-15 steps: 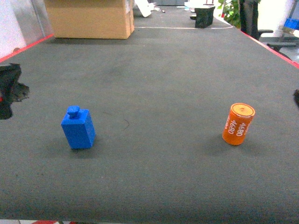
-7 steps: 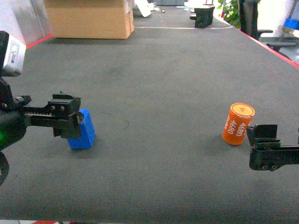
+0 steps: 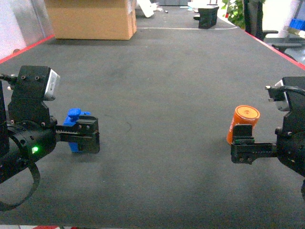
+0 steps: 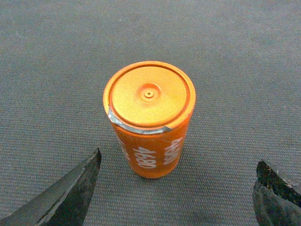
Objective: Sort blue parts and orange caps into right shelf containers
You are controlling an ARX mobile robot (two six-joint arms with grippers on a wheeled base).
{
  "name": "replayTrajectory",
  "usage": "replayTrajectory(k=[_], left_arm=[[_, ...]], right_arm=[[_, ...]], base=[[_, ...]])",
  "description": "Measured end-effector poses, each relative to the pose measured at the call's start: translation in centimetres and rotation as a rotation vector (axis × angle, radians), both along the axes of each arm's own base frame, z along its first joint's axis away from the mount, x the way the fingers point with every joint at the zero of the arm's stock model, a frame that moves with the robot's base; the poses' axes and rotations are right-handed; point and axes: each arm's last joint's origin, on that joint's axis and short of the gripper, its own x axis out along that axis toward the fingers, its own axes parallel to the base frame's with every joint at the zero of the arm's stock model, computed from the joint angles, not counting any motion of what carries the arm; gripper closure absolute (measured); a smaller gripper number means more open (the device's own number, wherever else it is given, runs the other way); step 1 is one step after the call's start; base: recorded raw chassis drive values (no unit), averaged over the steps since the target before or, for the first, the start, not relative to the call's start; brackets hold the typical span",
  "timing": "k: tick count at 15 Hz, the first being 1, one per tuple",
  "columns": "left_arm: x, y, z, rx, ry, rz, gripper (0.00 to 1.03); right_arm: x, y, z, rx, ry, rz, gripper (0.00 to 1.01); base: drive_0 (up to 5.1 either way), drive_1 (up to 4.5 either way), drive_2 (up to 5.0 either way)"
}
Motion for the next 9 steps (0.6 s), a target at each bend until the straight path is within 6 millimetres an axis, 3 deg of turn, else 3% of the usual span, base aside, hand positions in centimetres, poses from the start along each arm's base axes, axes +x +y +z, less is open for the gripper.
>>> replayTrajectory(k=[9], left_arm=[[1.7, 0.0, -1.8, 0.016, 0.046, 0.009, 0.05]], right_arm=[[3.2, 1.2, -0.7, 0.002, 0.020, -0.020, 0.03]], base=[[0.0, 0.00, 0.0]])
